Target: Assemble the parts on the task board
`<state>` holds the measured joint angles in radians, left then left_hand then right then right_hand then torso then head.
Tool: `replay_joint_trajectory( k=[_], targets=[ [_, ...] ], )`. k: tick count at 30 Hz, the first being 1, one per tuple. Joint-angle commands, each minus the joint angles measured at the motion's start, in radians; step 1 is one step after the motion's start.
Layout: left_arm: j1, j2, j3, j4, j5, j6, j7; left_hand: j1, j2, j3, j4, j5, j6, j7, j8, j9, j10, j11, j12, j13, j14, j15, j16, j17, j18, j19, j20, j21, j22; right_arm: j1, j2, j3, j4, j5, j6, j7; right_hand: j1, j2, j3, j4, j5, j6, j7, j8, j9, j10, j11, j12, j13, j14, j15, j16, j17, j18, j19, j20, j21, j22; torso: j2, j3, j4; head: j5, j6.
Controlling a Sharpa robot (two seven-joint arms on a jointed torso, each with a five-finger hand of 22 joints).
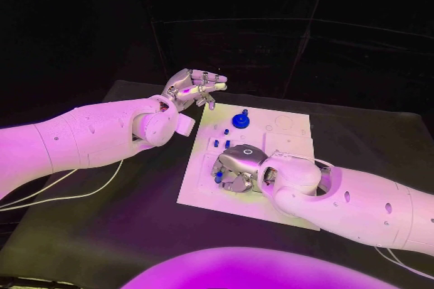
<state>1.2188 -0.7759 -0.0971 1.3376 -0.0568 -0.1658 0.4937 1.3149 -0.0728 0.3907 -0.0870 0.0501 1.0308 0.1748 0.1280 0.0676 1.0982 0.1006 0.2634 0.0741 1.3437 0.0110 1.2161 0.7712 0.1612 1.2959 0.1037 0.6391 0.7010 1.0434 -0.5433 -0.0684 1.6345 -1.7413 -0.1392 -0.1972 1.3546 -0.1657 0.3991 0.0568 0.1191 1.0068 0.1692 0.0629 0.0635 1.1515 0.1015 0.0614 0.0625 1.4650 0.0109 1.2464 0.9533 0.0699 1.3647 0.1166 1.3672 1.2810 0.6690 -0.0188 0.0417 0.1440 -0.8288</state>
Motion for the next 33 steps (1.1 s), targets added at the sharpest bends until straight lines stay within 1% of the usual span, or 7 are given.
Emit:
replay_joint_trajectory(
  k=[1,13,20,22,24,28,33],
  targets=[
    [0.002,0.002,0.001,0.000,0.003,0.010,0.004,0.004,-0.002,-0.005,-0.001,0.002,-0.006,0.002,-0.003,-0.001,-0.008,0.000,0.004,0.000,-0.006,0.000,0.003,-0.002,0.020,-0.004,0.003,-0.006,-0.002,0.002,0.001,-0.001,0.002,-0.010,-0.046,0.004,-0.014,-0.005,-0.029,0.000,0.001,-0.032,0.003,-0.002,0.000,-0.043,0.007,0.004,0.000,0.001,0.009,-0.010,-0.014,0.010,-0.013,0.007,-0.013,-0.017,0.000,0.0004,-0.0002,-0.001,0.002],
    [0.001,0.002,0.001,-0.003,0.003,0.013,0.000,0.004,-0.002,-0.005,-0.001,0.002,-0.006,0.002,-0.003,-0.001,-0.008,0.000,0.004,0.000,-0.006,0.000,0.003,-0.002,0.020,-0.004,0.003,-0.006,-0.002,-0.001,-0.025,-0.001,0.026,-0.005,-0.215,0.023,-0.008,0.009,-0.141,-0.002,0.047,-0.084,0.010,0.000,0.003,-0.125,0.015,0.031,0.003,-0.013,0.016,-0.041,-0.067,0.022,-0.046,0.015,-0.056,-0.071,0.000,0.0013,-0.0005,-0.005,0.008],
    [0.001,0.000,0.001,-0.004,0.003,0.013,0.000,0.004,-0.002,-0.005,-0.001,0.002,-0.006,0.002,-0.003,-0.001,-0.008,0.000,0.004,0.000,-0.006,0.000,0.003,-0.002,0.020,-0.004,0.003,-0.006,-0.002,0.001,-0.115,0.000,0.094,0.062,-0.286,0.038,-0.001,0.017,-0.181,0.002,0.056,-0.088,0.010,0.002,0.005,-0.127,0.014,0.059,0.006,-0.016,0.015,-0.052,-0.084,0.025,-0.054,0.016,-0.070,-0.086,-0.003,-0.0002,-0.0017,-0.019,0.018],
    [0.001,-0.001,0.001,-0.004,0.003,0.013,-0.001,0.004,-0.002,-0.006,-0.002,0.002,-0.006,0.002,-0.003,-0.001,-0.008,0.000,0.005,0.000,-0.006,0.000,0.003,-0.002,0.020,-0.004,0.003,-0.007,-0.002,0.008,-0.154,0.000,0.118,0.108,-0.295,0.037,-0.008,0.019,-0.197,0.010,0.059,-0.077,0.011,0.007,0.007,-0.100,0.012,0.082,0.011,-0.016,0.014,-0.052,-0.084,0.025,-0.053,0.014,-0.070,-0.086,-0.004,-0.0009,-0.0018,-0.032,0.023],
    [0.001,-0.003,0.001,-0.003,0.003,0.013,-0.001,0.004,-0.002,-0.006,-0.002,0.002,-0.006,0.002,-0.003,-0.001,-0.008,0.000,0.005,0.000,-0.006,0.000,0.003,-0.002,0.020,-0.004,0.003,-0.007,-0.002,0.025,-0.223,0.003,0.151,0.206,-0.295,0.022,-0.043,0.014,-0.237,0.041,0.096,-0.051,0.006,0.017,0.011,0.011,-0.004,0.151,0.035,-0.008,0.004,-0.036,-0.059,0.019,-0.034,0.009,-0.051,-0.060,-0.006,-0.0020,-0.0029,-0.052,0.030],
    [0.001,-0.008,0.000,-0.001,0.003,0.012,-0.001,0.004,-0.002,-0.006,-0.002,0.002,-0.006,0.002,-0.003,-0.001,-0.008,0.000,0.005,0.000,-0.006,0.000,0.003,-0.002,0.020,-0.004,0.003,-0.007,-0.002,0.054,-0.343,0.004,0.194,0.366,-0.279,-0.027,-0.096,0.011,-0.317,0.106,0.156,-0.005,-0.036,0.059,0.023,0.177,-0.053,0.284,0.117,0.017,-0.037,0.019,0.026,0.000,0.022,-0.028,0.009,0.018,-0.011,-0.0033,-0.0109,-0.085,0.045],
    [0.001,-0.014,0.000,0.001,0.003,0.009,-0.002,0.004,-0.002,-0.006,-0.002,0.002,-0.006,0.002,-0.002,-0.001,-0.008,0.000,0.005,0.000,-0.006,0.000,0.003,-0.002,0.020,-0.004,0.003,-0.007,-0.002,0.067,-0.465,0.004,0.238,0.410,-0.242,-0.110,-0.121,0.029,-0.406,0.182,0.140,0.007,-0.058,0.116,0.037,0.204,-0.074,0.449,0.275,0.037,-0.056,0.089,0.138,-0.022,0.082,-0.051,0.077,0.108,-0.013,-0.0053,-0.0229,-0.119,0.054]
  ],
)
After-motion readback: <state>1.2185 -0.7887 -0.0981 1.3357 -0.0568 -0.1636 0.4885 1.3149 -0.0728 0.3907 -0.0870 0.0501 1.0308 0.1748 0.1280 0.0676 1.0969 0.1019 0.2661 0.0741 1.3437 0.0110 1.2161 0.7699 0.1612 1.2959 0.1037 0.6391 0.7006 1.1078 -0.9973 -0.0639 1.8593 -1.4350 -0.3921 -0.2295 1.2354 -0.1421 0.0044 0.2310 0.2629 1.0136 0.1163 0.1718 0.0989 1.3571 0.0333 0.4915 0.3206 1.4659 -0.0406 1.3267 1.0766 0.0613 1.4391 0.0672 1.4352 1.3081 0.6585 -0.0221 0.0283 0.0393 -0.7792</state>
